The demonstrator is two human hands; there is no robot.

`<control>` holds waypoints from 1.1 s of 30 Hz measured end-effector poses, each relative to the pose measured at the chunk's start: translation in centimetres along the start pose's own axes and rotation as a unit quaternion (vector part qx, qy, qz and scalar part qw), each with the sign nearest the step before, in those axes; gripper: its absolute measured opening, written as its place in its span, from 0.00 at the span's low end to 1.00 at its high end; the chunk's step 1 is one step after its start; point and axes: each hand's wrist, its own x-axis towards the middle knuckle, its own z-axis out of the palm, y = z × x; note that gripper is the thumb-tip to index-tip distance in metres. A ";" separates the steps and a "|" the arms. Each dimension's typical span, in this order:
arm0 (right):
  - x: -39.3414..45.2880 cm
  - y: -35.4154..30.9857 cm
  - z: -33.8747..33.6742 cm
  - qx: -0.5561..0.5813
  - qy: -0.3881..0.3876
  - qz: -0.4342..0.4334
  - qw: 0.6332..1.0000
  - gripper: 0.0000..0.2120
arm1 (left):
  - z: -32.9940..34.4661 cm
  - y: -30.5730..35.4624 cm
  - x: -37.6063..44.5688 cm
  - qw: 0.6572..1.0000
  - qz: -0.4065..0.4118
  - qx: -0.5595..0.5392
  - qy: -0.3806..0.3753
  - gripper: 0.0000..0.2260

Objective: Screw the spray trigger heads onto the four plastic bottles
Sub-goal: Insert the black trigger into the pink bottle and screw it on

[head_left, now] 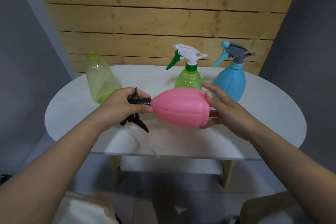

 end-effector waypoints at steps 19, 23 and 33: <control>-0.4 0.0 0.1 -0.013 -0.043 0.046 0.998 0.27 | 0.3 0.2 -0.1 0.999 0.023 0.014 -0.030 0.12; -0.2 0.0 0.3 0.030 -0.035 0.026 0.999 0.25 | 0.2 0.1 0.1 1.000 0.004 0.006 -0.023 0.12; -0.4 -0.5 -0.1 -0.039 -0.055 0.062 0.996 0.32 | 0.3 0.2 0.1 0.999 0.024 -0.027 -0.021 0.12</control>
